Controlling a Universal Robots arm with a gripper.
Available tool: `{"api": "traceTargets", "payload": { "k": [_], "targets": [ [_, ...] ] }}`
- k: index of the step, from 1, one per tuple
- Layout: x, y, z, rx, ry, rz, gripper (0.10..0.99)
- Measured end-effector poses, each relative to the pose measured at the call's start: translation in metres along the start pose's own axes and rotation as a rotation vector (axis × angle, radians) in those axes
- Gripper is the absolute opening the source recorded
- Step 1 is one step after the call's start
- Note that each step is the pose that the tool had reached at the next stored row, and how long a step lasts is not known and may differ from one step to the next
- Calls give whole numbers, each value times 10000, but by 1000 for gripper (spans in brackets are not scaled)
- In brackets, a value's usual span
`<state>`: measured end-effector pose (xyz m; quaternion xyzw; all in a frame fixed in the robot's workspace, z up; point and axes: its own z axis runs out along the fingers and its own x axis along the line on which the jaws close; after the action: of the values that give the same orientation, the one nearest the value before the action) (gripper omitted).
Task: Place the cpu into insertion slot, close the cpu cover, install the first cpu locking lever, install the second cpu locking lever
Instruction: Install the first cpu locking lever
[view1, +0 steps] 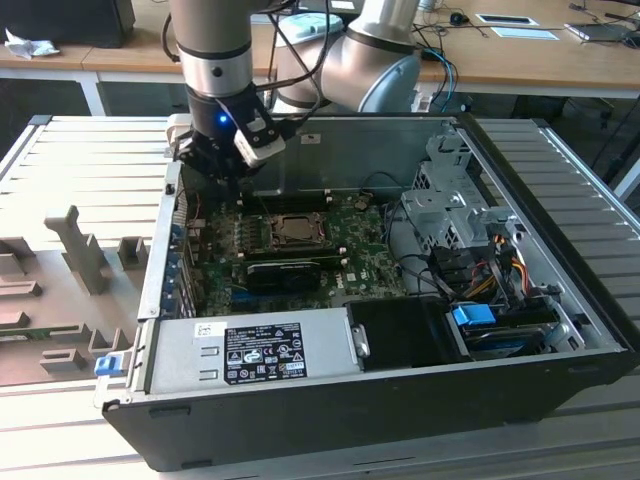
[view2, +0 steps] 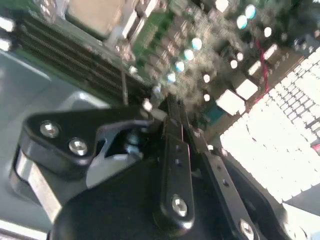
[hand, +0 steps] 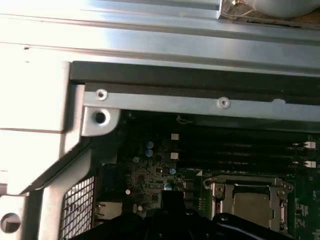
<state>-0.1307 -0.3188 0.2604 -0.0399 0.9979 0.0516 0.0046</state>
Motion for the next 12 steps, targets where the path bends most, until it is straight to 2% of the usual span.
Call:
{"api": "traceTargets", "payload": {
  "k": [7,10,12],
  "targets": [
    [-67,7,16,5,-26,267,102],
    [-90,74,34,5,-31,306,102],
    [-107,91,43,5,-30,303,102]
  ]
}}
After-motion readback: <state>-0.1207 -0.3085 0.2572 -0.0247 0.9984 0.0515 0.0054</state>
